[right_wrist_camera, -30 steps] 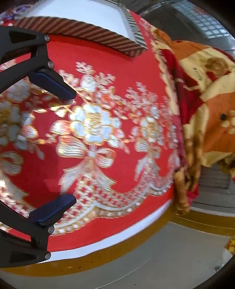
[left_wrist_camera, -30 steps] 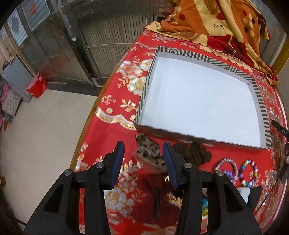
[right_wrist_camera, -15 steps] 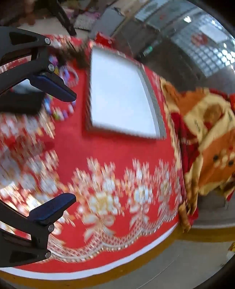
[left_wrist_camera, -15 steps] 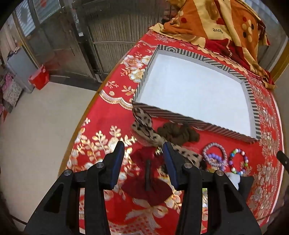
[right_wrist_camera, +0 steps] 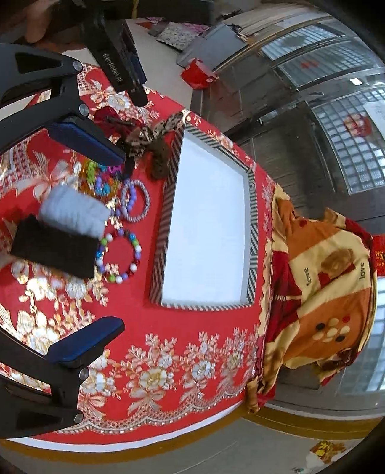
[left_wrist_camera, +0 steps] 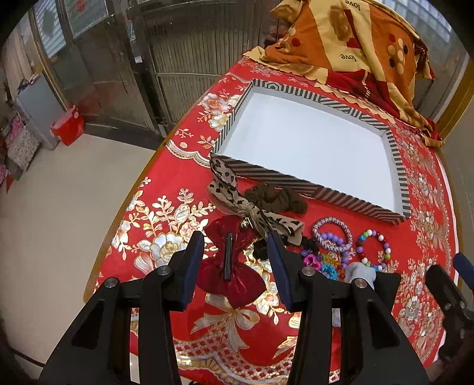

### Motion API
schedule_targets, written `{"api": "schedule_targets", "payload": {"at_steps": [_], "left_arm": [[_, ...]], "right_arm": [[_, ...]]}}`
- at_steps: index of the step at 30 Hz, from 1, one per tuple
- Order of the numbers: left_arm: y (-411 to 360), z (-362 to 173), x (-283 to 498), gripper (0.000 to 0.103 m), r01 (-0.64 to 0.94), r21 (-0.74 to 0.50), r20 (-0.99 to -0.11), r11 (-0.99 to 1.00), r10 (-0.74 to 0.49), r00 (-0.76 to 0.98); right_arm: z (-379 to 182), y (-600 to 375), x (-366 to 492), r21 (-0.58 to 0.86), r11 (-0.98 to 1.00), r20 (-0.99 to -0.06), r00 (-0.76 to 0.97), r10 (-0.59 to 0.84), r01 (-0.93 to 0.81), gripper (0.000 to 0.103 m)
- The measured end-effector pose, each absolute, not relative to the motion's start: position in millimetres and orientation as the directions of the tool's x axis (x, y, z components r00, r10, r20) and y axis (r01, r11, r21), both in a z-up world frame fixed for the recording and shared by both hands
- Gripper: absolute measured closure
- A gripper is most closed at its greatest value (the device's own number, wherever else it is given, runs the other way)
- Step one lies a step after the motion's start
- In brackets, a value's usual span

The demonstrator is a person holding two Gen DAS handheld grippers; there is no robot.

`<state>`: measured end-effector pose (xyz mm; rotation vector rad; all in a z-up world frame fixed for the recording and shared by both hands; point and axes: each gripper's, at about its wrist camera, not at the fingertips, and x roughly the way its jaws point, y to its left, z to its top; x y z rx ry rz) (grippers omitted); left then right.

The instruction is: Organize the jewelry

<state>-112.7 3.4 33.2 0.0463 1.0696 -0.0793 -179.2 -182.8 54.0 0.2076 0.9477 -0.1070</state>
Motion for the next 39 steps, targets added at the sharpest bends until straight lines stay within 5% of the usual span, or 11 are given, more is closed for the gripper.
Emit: {"api": "schedule_targets", "payload": {"at_steps": [39], "left_arm": [[10.4, 33.7, -122.3, 0.059, 0.068, -0.012, -0.892, 0.998, -0.041, 0.449]], "right_arm": [[46.7, -156.8, -161.5, 0.072, 0.982, -0.856, 0.515, -0.030, 0.176, 0.002]]}}
